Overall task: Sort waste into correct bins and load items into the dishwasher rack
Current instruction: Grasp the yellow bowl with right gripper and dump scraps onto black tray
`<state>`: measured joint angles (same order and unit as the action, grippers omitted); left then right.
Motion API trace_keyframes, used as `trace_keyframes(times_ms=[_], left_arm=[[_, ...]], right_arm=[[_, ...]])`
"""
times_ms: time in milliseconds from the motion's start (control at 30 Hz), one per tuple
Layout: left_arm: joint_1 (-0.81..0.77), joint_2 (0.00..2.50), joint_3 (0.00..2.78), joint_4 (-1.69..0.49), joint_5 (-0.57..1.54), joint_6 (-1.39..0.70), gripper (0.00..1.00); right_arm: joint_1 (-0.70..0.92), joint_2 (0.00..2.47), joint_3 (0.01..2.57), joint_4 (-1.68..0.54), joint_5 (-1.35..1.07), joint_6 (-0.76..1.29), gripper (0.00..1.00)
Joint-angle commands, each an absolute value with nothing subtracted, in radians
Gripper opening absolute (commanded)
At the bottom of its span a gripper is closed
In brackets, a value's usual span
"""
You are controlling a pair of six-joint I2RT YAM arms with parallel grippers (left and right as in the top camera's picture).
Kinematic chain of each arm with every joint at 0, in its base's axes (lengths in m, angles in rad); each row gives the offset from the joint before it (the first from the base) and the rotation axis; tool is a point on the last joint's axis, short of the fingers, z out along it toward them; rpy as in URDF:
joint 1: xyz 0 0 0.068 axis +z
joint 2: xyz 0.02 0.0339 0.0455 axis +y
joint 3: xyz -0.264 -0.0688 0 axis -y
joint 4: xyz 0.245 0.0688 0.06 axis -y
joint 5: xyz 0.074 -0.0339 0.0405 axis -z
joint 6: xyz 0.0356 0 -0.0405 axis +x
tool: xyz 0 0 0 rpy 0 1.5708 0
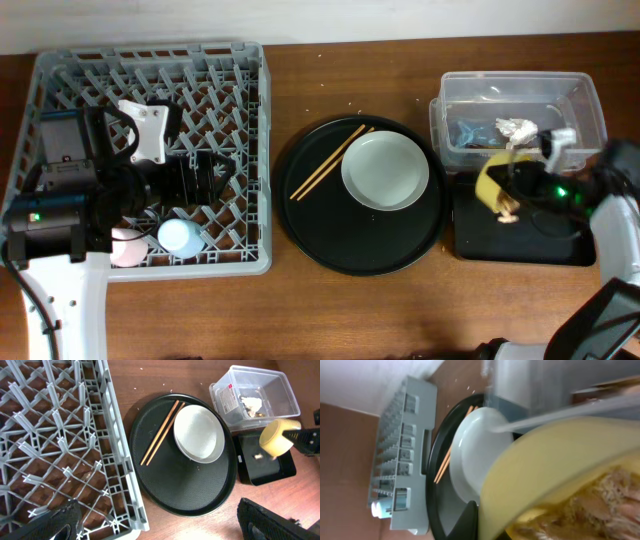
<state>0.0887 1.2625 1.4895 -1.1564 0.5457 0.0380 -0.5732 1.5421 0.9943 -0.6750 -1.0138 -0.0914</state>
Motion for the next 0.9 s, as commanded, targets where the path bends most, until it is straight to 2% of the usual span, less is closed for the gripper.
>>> trace_keyframes(times_ms=[0, 100, 300, 333, 367, 400, 433, 467, 500, 533, 567, 600, 633, 667, 767, 800, 867], left_arm=[[0.085, 1.264, 1.489, -1.153, 0.561, 0.054, 0.99], [0.085, 1.264, 1.489, -1.153, 0.561, 0.054, 0.99], [0.085, 1.264, 1.489, -1.154, 0.561, 0.054, 0.99], [0.085, 1.264, 1.489, -1.154, 0.561, 0.054, 0.99], [0.085, 1.264, 1.489, -1.154, 0.561, 0.054, 0.99], [0.085, 1.264, 1.489, -1.154, 0.561, 0.054, 1.0], [0.085, 1.264, 1.489, -1.154, 0.561, 0.054, 0.99], [0.085, 1.264, 1.489, -1.154, 0.561, 0.054, 0.99], [0.085, 1.264, 1.489, -1.154, 0.561, 0.054, 0.99], [0.085, 1.264, 1.489, -1.154, 0.561, 0.054, 0.99], [0.085, 1.264, 1.489, -1.154, 0.561, 0.054, 0.99], [0.085, 1.264, 1.489, -1.153, 0.561, 0.054, 0.99], [0.085, 1.264, 1.489, -1.153, 0.561, 0.054, 0.99], [0.085, 1.264, 1.489, -1.154, 0.561, 0.054, 0.99], [0.085, 1.264, 1.489, -1.154, 0.561, 0.054, 0.99], [0.085, 1.264, 1.489, -1.154, 0.561, 0.054, 0.99], [0.085, 1.264, 1.489, -1.154, 0.561, 0.054, 0.99]], right_arm=[[-0.696, 1.542, 0.866, -0.529, -1.335, -0.109, 0.04], [-0.765, 1.542, 0.834, -0.461, -1.552, -0.181, 0.04], [-0.765, 1.544, 0.834, -0.482, -1.552, -0.183, 0.04], [-0.764, 1.546, 0.834, -0.48, -1.449, -0.182, 0.04], [-0.766, 1.546, 0.834, -0.487, -1.477, -0.091, 0.04], [-0.75, 1.543, 0.834, -0.489, -1.514, -0.133, 0.04], [-0.738, 1.545, 0.834, -0.463, -1.309, -0.045, 0.04], [-0.724, 1.546, 0.834, -0.48, -1.349, 0.013, 0.04], [-0.702, 1.544, 0.834, -0.475, -1.524, -0.161, 0.04], [-0.693, 1.544, 0.839, -0.424, -1.355, -0.028, 0.04], [-0.69, 1.539, 0.839, -0.401, -1.522, 0.007, 0.04], [-0.673, 1.535, 0.844, -0.365, -1.473, -0.015, 0.04], [-0.666, 1.535, 0.844, -0.355, -1.282, 0.138, 0.04], [-0.649, 1.53, 0.844, -0.344, -1.446, 0.098, 0.04], [-0.571, 1.5, 0.892, -0.332, -1.428, 0.15, 0.04], [-0.508, 1.467, 0.934, -0.338, -1.373, 0.202, 0.04], [-0.277, 1.378, 1.009, -0.529, -1.023, 0.23, 0.04]])
